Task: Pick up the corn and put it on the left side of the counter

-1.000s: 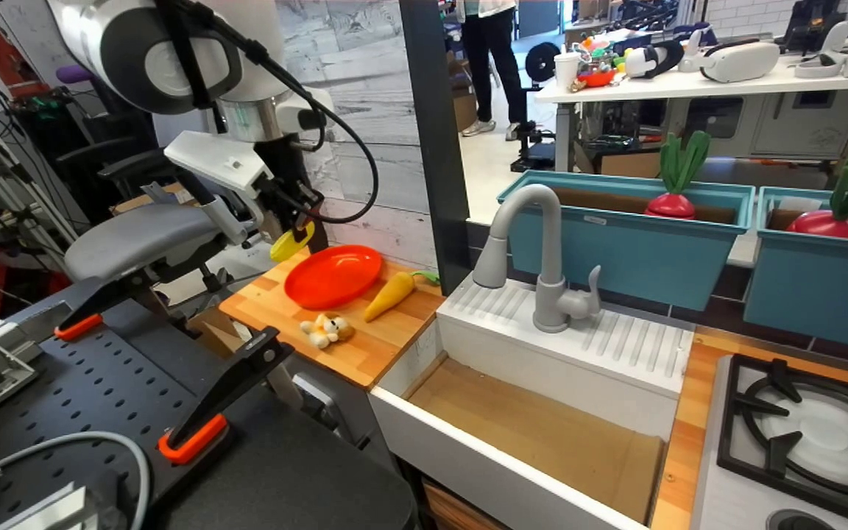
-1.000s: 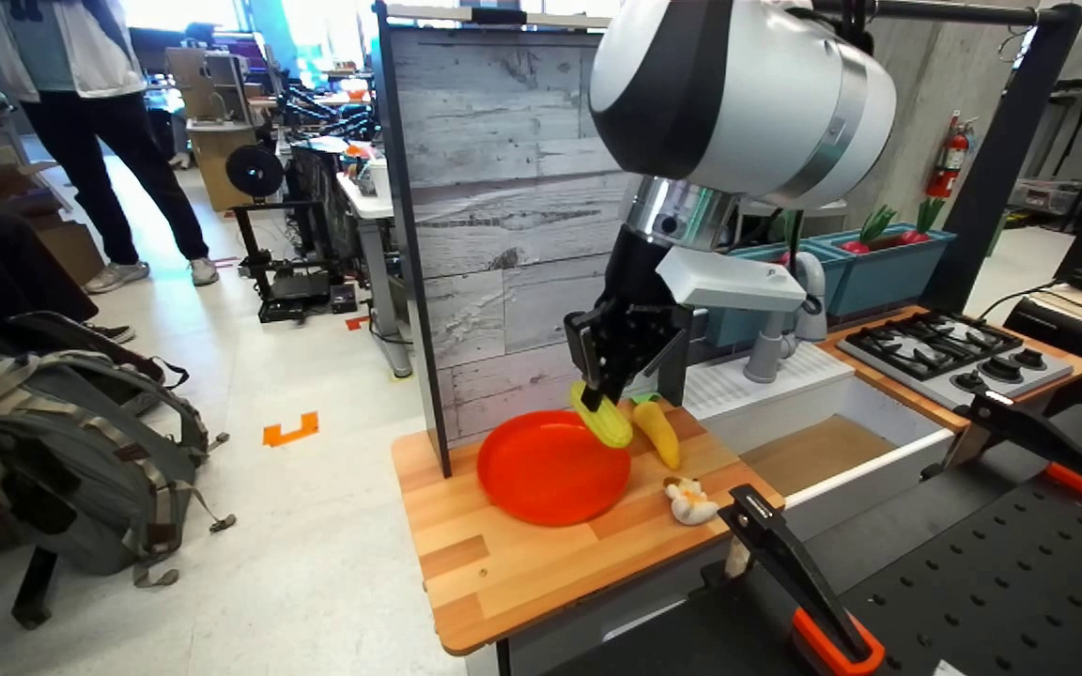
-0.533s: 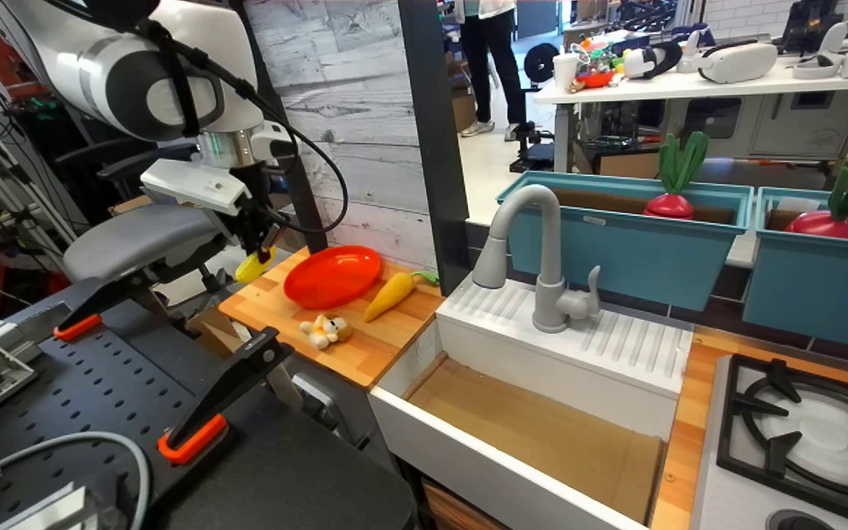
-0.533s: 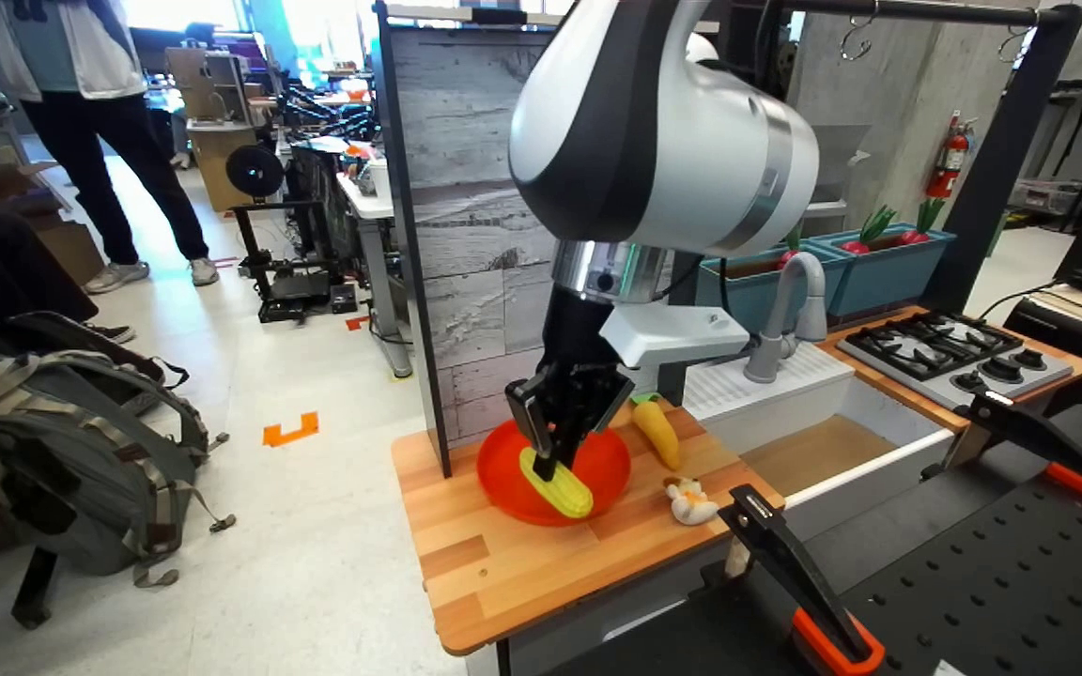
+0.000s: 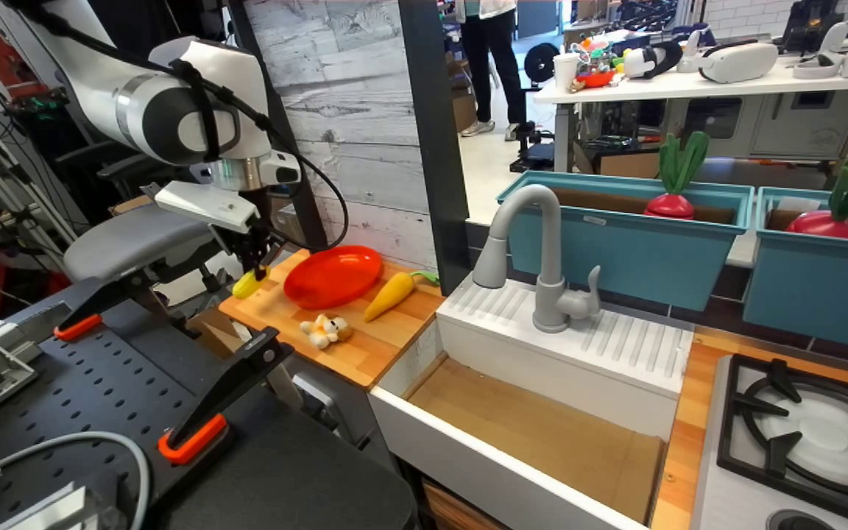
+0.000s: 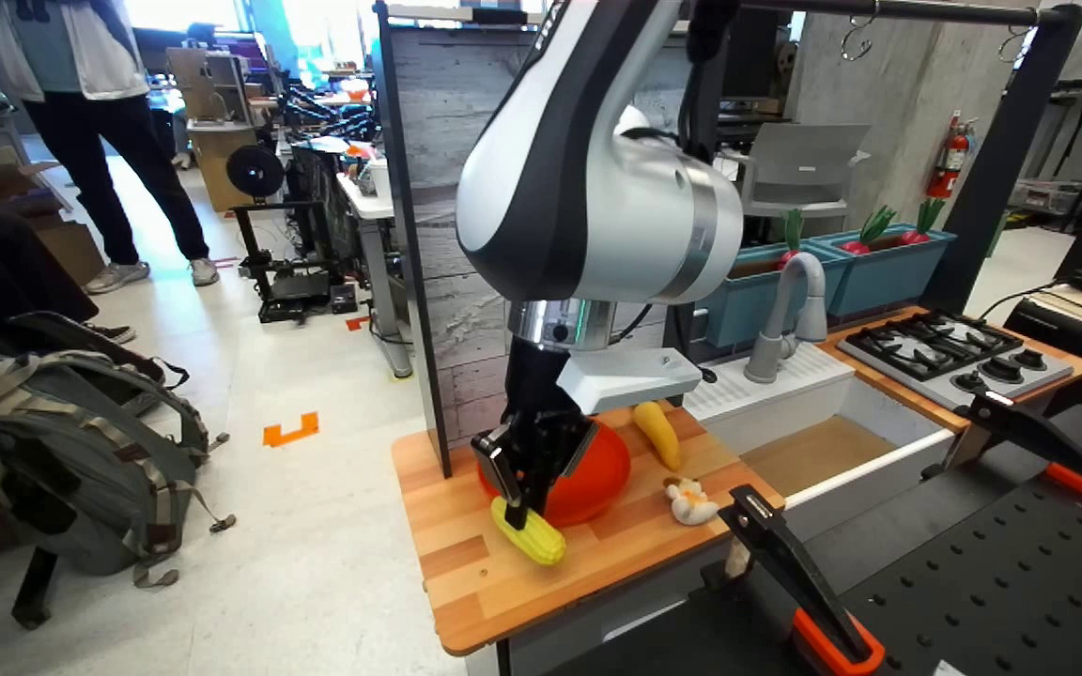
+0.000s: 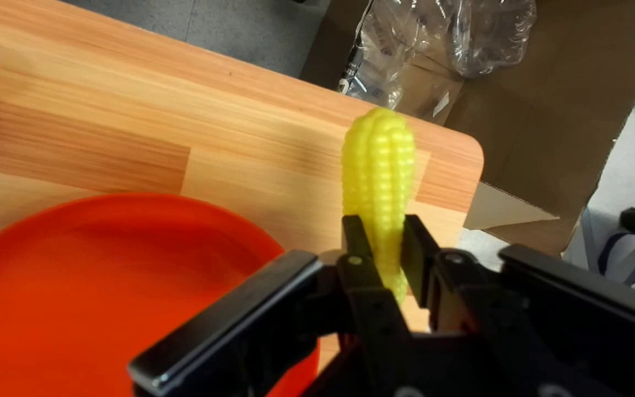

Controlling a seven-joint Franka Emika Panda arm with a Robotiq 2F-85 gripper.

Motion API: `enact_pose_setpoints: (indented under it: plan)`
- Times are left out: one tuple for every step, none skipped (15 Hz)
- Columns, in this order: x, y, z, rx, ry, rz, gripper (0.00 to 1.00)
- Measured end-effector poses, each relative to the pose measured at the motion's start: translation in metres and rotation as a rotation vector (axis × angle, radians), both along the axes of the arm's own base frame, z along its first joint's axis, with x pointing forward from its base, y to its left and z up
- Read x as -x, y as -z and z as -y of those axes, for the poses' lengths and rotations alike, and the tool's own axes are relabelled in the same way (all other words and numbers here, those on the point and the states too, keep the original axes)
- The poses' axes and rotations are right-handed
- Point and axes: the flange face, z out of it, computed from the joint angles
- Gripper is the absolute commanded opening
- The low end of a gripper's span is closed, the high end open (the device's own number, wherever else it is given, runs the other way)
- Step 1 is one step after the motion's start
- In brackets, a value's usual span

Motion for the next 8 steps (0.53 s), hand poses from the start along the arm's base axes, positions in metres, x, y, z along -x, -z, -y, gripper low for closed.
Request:
enact_pose_setpoints:
  plan:
    - [-0.002,0.005,-0.002,0.000,-0.004,-0.007,0.05]
    - [-0.004,0.011,-0.004,0.001,-0.008,-0.016,0.05]
    - [-0.006,0.015,-0.006,0.003,-0.012,-0.022,0.05]
    - [-0.008,0.020,-0.007,0.004,-0.015,-0.028,0.05]
    - [-0.010,0.024,-0.008,0.005,-0.016,-0.030,0.05]
    - [-0.012,0.028,-0.009,0.005,-0.016,-0.030,0.05]
    - [-0.014,0.031,-0.010,0.004,-0.015,-0.028,0.46]
    - [-0.015,0.033,-0.011,0.004,-0.014,-0.027,0.47]
